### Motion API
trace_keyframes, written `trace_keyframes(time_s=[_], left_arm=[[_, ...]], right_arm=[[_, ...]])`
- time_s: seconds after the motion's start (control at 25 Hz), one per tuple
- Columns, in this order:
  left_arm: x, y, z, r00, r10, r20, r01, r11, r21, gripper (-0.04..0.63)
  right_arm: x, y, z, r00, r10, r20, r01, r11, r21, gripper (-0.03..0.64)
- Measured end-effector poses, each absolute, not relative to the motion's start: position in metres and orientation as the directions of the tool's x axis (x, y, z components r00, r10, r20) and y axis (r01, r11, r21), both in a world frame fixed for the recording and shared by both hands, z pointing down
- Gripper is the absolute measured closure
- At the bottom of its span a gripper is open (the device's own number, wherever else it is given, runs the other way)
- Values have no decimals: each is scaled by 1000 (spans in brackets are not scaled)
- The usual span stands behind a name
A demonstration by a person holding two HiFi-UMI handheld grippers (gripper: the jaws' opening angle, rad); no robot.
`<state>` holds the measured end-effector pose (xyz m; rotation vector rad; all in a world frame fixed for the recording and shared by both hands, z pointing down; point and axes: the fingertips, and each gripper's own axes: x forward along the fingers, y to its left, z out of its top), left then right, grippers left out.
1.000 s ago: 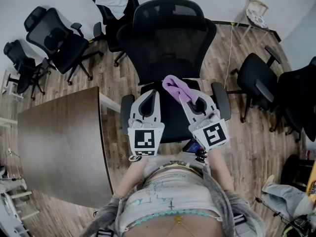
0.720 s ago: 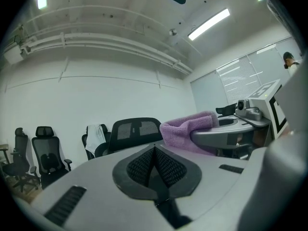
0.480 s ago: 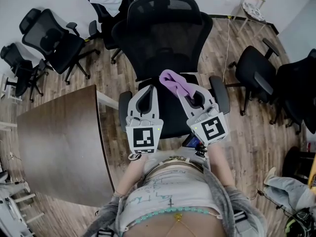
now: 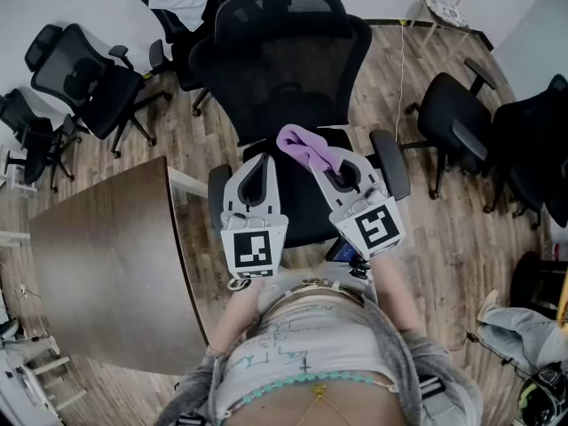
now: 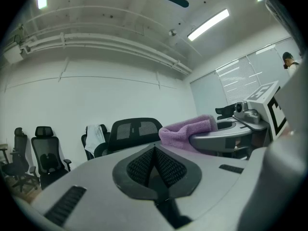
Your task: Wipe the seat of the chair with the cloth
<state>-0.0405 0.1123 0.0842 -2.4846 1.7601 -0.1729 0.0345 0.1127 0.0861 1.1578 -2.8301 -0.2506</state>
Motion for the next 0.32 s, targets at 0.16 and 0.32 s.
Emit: trace_keyframes(time_s=[0.16, 0.32], left_arm=[[-39, 112, 88, 334, -941, 47, -930, -338, -142, 595], [-38, 110, 87, 341, -939, 46, -928, -344, -142, 595]], right_arm=[[35, 112, 89, -712, -702, 13, -690, 703, 173, 565], [35, 109, 89, -716, -698, 14, -685, 705, 182, 565]])
